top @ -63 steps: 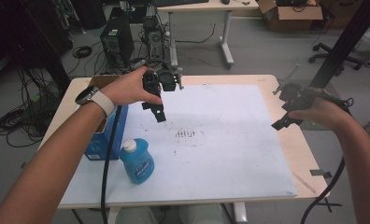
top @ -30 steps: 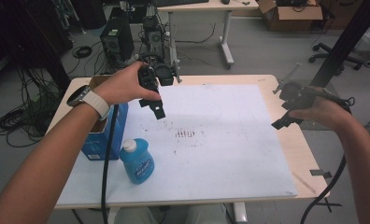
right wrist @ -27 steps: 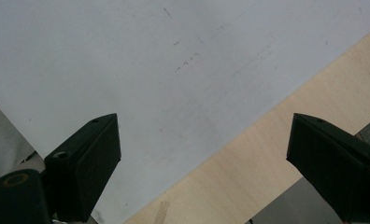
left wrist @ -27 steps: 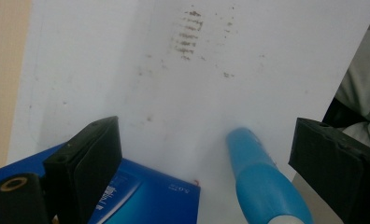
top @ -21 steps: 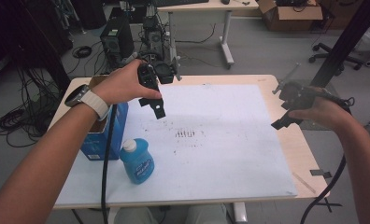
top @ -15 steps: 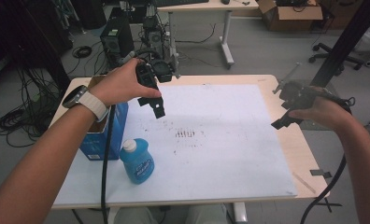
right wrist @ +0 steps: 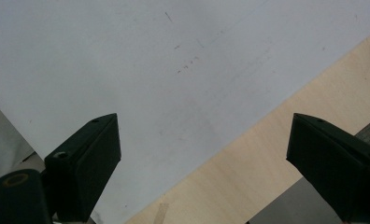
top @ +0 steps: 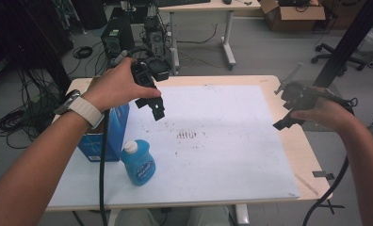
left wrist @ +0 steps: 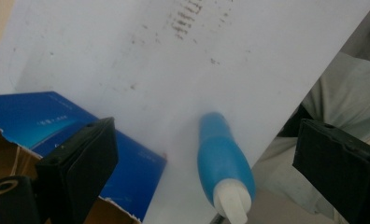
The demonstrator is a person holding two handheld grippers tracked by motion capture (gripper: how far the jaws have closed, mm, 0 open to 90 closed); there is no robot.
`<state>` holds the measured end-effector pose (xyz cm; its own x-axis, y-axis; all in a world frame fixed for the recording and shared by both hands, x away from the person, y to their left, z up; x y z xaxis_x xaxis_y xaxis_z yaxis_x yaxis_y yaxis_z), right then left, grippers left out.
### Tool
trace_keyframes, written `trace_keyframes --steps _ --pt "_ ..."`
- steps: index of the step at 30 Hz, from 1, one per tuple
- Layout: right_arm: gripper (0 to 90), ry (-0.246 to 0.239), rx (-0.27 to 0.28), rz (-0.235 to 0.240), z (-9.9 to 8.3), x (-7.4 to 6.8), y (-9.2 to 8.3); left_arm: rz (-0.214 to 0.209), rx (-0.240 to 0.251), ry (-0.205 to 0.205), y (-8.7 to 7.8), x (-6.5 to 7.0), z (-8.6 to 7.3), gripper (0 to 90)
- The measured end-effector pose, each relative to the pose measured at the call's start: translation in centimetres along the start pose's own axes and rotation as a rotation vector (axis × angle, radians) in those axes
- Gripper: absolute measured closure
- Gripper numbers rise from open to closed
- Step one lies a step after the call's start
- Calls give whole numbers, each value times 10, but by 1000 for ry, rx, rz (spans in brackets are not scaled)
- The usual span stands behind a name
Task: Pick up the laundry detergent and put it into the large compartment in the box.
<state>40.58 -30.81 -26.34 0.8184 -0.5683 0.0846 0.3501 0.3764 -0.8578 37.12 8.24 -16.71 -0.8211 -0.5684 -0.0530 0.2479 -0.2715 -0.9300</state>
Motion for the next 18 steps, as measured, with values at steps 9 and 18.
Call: trace_keyframes --steps 9,18 --pt "97 -2 3 0 1 0 0 19 -31 -84 -8 7 -7 96" --pt "98 -7 1 4 4 -2 5 47 -49 -191 -9 14 -20 92"
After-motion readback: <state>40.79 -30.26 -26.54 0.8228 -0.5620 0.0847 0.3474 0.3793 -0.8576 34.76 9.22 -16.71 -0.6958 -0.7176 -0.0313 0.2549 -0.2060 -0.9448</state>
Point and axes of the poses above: each handheld gripper's, and its own axes: y roughly forward along the jaws, z roughly out of its top, x roughly to its right, the point moved 1 cm from there along y, roughly forward along the jaws, and after that the axes turned 15 degrees about x, right-handed, at the moved point
